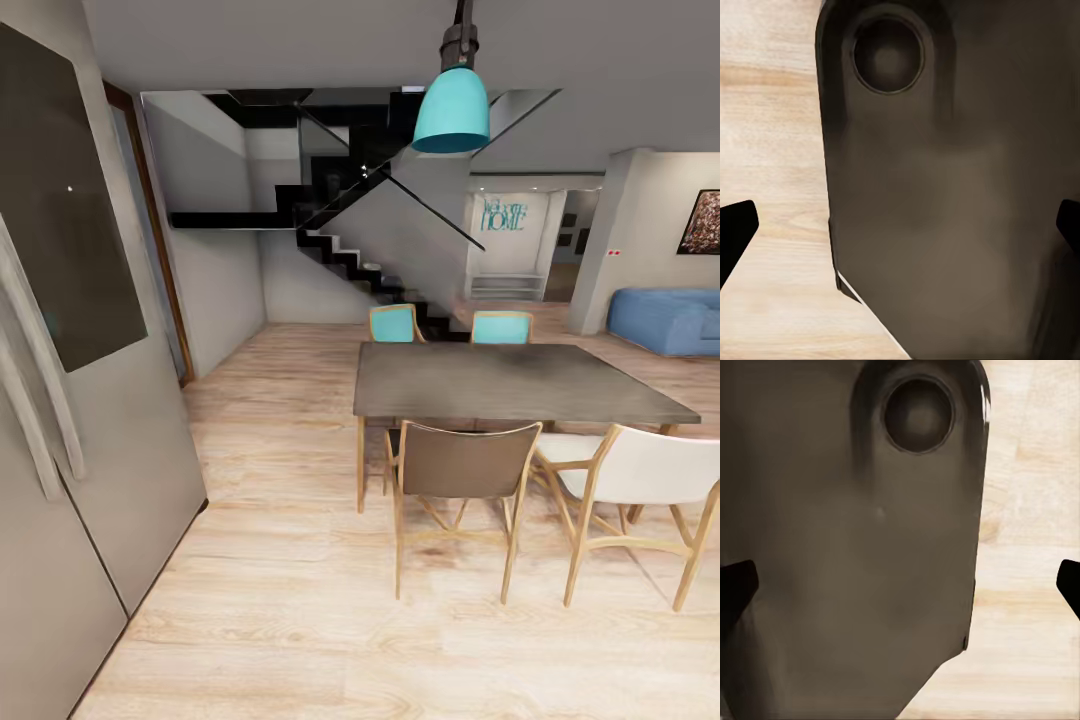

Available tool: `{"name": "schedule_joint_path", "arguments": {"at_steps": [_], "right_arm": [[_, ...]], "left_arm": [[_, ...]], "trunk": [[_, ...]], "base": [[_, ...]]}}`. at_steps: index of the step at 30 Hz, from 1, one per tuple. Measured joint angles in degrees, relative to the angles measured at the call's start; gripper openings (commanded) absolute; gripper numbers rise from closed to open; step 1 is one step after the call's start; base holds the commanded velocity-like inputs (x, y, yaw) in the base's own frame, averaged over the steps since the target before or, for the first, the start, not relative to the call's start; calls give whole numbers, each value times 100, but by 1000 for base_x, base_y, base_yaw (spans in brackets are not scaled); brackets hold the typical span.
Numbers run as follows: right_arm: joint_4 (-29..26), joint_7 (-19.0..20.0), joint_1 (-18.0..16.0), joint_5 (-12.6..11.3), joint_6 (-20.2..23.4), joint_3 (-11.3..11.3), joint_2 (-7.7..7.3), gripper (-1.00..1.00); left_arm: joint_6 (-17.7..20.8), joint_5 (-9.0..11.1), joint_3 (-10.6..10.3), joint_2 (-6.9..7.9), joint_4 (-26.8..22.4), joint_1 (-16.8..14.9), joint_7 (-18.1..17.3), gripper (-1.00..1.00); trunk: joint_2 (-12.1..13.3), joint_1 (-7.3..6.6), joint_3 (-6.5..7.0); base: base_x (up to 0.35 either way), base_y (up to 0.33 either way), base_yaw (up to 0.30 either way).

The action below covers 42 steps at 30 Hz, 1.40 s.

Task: Pick up the poster from the kitchen countertop and hang it on one of the wall nails in the kitchen.

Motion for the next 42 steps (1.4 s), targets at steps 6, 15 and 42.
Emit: {"name": "schedule_joint_path", "arguments": {"at_steps": [6,15,42], "right_arm": [[-5,3,-9,-16,114,-7,44,100],[-5,3,-9,-16,114,-7,44,100],[-3127,-15,-353,14,-1052,-30,-295,100]], "left_arm": [[25,9,-15,-18,-8,-17,-79,100],[25,9,-15,-18,-8,-17,-79,100],[-535,-2,76,106,-4183,235,-36,100]], "trunk": [[1,0,2],[1,0,2],[1,0,2]], "base": [[0,0,0],[0,0,0],[0,0,0]]}}
